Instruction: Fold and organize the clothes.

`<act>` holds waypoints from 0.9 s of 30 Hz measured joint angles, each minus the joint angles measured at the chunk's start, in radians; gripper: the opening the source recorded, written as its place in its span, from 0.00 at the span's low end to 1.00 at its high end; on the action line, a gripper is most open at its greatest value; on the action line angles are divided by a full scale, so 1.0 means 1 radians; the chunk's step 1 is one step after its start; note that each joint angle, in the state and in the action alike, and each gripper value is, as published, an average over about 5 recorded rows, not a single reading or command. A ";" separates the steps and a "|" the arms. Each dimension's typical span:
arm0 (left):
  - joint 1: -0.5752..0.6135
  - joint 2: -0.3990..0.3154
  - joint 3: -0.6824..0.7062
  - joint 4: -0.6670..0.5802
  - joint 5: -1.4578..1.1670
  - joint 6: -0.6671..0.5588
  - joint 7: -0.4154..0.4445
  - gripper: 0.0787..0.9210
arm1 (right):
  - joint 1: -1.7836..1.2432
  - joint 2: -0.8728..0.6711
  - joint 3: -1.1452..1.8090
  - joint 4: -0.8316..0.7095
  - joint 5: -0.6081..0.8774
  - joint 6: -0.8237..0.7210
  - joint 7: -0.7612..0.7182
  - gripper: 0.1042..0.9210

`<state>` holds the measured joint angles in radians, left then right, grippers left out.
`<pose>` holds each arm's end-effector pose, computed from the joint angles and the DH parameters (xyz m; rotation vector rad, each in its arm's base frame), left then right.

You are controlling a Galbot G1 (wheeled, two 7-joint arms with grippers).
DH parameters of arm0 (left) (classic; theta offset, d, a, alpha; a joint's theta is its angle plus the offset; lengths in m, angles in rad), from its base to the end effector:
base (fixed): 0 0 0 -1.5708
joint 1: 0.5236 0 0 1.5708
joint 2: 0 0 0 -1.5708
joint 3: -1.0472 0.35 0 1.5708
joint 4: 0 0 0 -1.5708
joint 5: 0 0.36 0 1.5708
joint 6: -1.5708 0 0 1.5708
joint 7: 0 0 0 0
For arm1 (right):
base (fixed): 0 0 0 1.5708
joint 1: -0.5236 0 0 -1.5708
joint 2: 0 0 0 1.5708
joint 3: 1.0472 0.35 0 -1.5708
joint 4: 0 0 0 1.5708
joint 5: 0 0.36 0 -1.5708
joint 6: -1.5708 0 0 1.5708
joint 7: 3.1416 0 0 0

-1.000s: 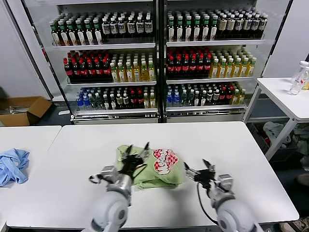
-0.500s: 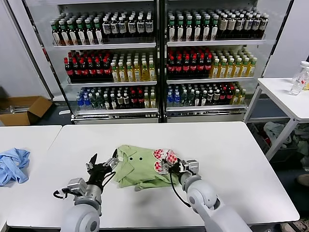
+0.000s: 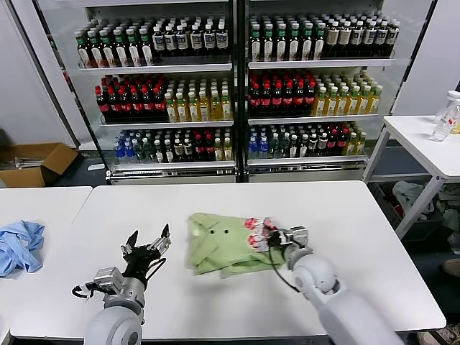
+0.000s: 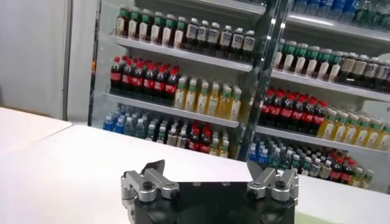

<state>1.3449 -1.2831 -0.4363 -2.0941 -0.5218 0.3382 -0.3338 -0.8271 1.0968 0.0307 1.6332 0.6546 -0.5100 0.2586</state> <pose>0.2469 0.0222 -0.2544 0.0633 -2.9079 0.3075 0.3895 0.0018 -0.2910 0.3235 -2.6317 0.0602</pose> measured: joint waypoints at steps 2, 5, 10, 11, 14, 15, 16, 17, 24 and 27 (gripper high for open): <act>0.001 0.002 0.001 -0.002 0.000 0.000 0.001 0.88 | -0.001 -0.035 0.023 -0.006 -0.020 0.016 -0.018 0.02; 0.004 0.004 0.003 -0.006 0.004 -0.001 0.003 0.88 | -0.010 -0.082 0.063 -0.003 -0.050 0.040 -0.042 0.02; 0.011 0.001 0.008 -0.013 0.011 -0.002 0.004 0.88 | -0.053 -0.122 0.128 0.042 -0.097 0.091 -0.059 0.14; 0.014 0.001 0.008 -0.015 0.012 -0.002 0.004 0.88 | -0.066 -0.125 0.141 0.056 -0.107 0.102 -0.060 0.17; 0.022 0.004 0.006 -0.024 0.018 -0.003 0.007 0.88 | -0.116 -0.129 0.183 0.104 -0.137 0.132 -0.064 0.28; 0.026 0.005 0.005 -0.027 0.020 -0.004 0.008 0.88 | -0.134 -0.129 0.197 0.120 -0.148 0.141 -0.064 0.31; 0.030 0.005 0.004 -0.031 0.022 -0.004 0.009 0.88 | -0.152 -0.128 0.212 0.137 -0.159 0.150 -0.064 0.35; 0.034 0.005 0.003 -0.035 0.023 -0.005 0.010 0.88 | -0.172 -0.127 0.227 0.154 -0.170 0.158 -0.063 0.39; 0.073 -0.005 0.003 -0.075 0.048 -0.015 0.021 0.88 | -0.319 -0.106 0.341 0.283 -0.234 0.224 -0.051 0.62; 0.094 -0.009 0.004 -0.097 0.061 -0.022 0.028 0.88 | -0.388 -0.094 0.387 0.338 -0.253 0.248 -0.048 0.73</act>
<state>1.4388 -1.2922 -0.4322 -2.1908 -0.4609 0.3167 -0.3054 -1.2154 1.0030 0.4176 1.9712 0.4012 -0.2621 0.2104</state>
